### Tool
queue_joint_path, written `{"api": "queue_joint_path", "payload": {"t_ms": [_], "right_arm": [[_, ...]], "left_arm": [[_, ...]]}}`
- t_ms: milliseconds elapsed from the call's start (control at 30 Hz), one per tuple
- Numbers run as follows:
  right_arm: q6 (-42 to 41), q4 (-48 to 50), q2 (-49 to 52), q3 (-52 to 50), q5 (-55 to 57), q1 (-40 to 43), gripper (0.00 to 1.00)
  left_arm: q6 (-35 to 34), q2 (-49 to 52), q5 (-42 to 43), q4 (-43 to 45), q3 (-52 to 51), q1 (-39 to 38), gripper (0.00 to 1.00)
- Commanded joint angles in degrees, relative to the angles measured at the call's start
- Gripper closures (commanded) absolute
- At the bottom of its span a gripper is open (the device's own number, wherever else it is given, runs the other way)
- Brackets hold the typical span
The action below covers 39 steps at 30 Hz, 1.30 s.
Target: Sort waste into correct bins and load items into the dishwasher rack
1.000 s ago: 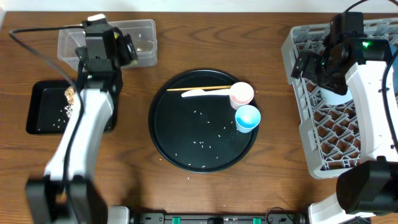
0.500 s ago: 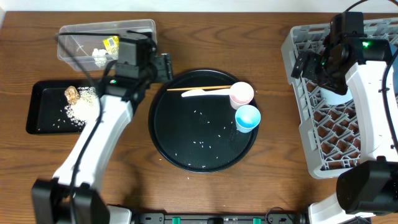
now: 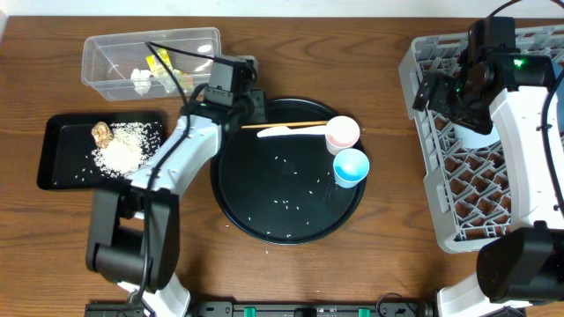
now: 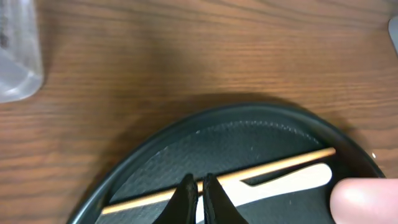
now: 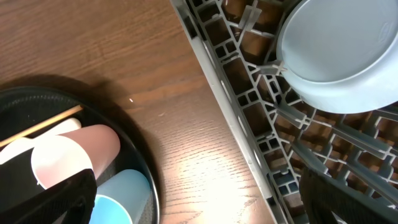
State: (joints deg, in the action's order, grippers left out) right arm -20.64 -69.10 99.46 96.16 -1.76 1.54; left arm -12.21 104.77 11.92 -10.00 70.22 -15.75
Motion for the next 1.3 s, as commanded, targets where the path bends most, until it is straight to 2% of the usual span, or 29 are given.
{"api": "queue_joint_path", "payload": {"t_ms": [0,400,700,967,1267], "right_arm": [[-0.8,0.1,-0.5,0.5,-0.2,-0.1,0.01],[-0.8,0.1,-0.5,0.5,-0.2,-0.1,0.01],[-0.8,0.1,-0.5,0.5,-0.2,-0.1,0.01],[-0.8,0.1,-0.5,0.5,-0.2,-0.1,0.01],[-0.8,0.1,-0.5,0.5,-0.2,-0.1,0.01]], "left_arm": [[-0.2,2.7,0.5,1.6,0.2,0.0,0.92],[-3.6,10.4,0.5,8.0,0.2,0.0,0.94],[-4.2,12.5,0.5,7.9,0.2,0.0,0.94],[-4.4,13.7,0.5,5.0,0.2,-0.3,0.94],[-4.4,13.4,0.5,-3.2,0.2,-0.3,0.94]]}}
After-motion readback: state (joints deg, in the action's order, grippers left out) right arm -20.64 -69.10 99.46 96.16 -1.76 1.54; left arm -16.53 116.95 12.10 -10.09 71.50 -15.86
